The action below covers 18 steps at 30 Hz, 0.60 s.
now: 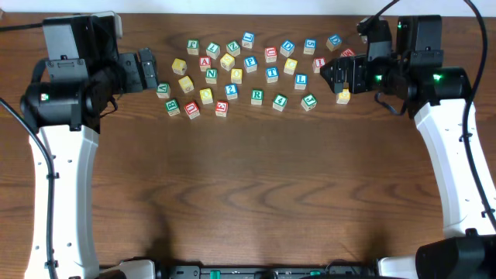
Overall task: Spell out CORL
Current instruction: 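Raise both arms and move grippers over the far side of the blocks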
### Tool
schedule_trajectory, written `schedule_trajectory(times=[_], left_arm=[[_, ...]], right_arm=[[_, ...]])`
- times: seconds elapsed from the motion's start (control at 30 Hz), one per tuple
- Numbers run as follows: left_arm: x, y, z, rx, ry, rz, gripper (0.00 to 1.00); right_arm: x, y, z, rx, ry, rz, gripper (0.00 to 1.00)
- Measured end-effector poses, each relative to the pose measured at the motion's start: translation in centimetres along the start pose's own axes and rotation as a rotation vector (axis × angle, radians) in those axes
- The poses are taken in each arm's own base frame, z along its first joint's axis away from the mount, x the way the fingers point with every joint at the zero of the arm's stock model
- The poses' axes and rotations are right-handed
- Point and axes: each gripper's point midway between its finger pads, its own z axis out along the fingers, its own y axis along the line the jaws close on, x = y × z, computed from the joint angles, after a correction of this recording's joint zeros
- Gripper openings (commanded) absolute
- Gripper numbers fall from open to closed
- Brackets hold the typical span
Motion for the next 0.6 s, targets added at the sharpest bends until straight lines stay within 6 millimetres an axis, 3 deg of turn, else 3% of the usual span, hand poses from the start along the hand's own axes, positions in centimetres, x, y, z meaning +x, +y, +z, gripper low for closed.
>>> schedule_trajectory(times=[0.1, 0.3, 0.4, 0.5, 0.6], left_arm=[[-0.6, 0.2, 0.2, -0.011, -0.023, 0.003, 0.96], [-2.4, 0.7, 2.2, -0.035, 0.002, -0.002, 0.96], [-4.2, 0.5, 2.7, -0.035, 0.002, -0.01, 0.96], [-4.6, 0.5, 3.2, -0.038, 0.038, -0.029, 0.96], [-3.9, 0.8, 4.3, -0.044, 0.089, -0.046, 0.94]], right_arm=[[-0.6, -0.2, 0.1, 0.013, -0.019, 0.026, 0.94], [-3.0, -0.7, 2.7, 0.072, 0.057, 0.094, 0.91], [-4.8, -0.3, 4.5, 0.083, 0.067, 0.092, 0.88], [-6.1, 0.6, 6.6, 0.078, 0.065, 0.099, 0.86], [-6.0, 2.0, 9.5, 0.061, 0.08, 0.119, 0.84]])
